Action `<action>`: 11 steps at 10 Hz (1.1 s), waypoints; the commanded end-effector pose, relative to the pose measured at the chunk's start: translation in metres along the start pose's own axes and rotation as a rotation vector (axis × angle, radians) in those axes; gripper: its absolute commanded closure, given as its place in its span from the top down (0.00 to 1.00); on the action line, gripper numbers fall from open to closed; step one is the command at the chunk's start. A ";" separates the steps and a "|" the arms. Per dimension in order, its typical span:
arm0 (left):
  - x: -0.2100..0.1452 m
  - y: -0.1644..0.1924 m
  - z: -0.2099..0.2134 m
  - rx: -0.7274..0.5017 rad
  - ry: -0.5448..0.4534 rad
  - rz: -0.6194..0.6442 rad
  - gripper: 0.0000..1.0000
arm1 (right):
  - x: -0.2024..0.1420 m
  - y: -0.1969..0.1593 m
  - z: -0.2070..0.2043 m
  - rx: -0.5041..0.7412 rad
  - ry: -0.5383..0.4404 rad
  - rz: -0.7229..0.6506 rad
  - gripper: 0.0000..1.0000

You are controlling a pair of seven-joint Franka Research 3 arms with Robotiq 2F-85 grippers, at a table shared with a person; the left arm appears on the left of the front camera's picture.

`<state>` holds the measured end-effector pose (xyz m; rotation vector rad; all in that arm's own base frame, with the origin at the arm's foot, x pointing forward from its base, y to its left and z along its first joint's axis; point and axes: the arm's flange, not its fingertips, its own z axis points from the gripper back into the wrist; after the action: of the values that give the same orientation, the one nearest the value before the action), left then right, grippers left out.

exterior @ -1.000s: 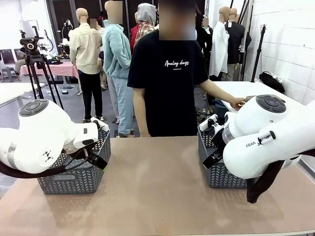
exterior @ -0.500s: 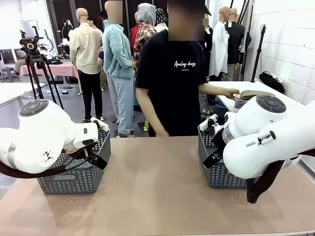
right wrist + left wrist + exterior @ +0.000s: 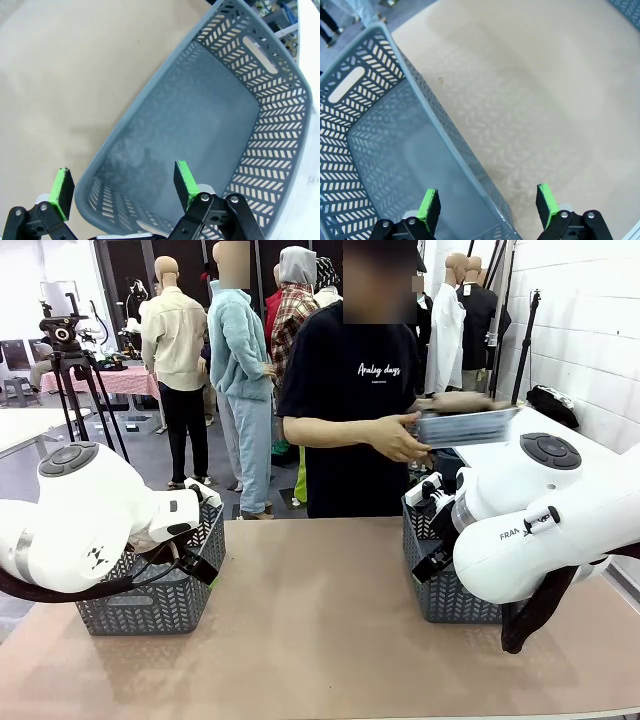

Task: Sort the tops and bottoms.
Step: Lift clothes from the center of the table with your left hand.

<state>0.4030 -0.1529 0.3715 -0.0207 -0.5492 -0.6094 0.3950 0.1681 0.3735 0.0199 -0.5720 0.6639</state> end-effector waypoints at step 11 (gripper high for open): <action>0.000 0.001 0.000 0.000 0.000 0.003 1.00 | 0.000 0.000 0.000 0.000 0.000 -0.001 1.00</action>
<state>0.4030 -0.1530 0.3715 -0.0207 -0.5492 -0.6096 0.3950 0.1681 0.3735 0.0199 -0.5720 0.6639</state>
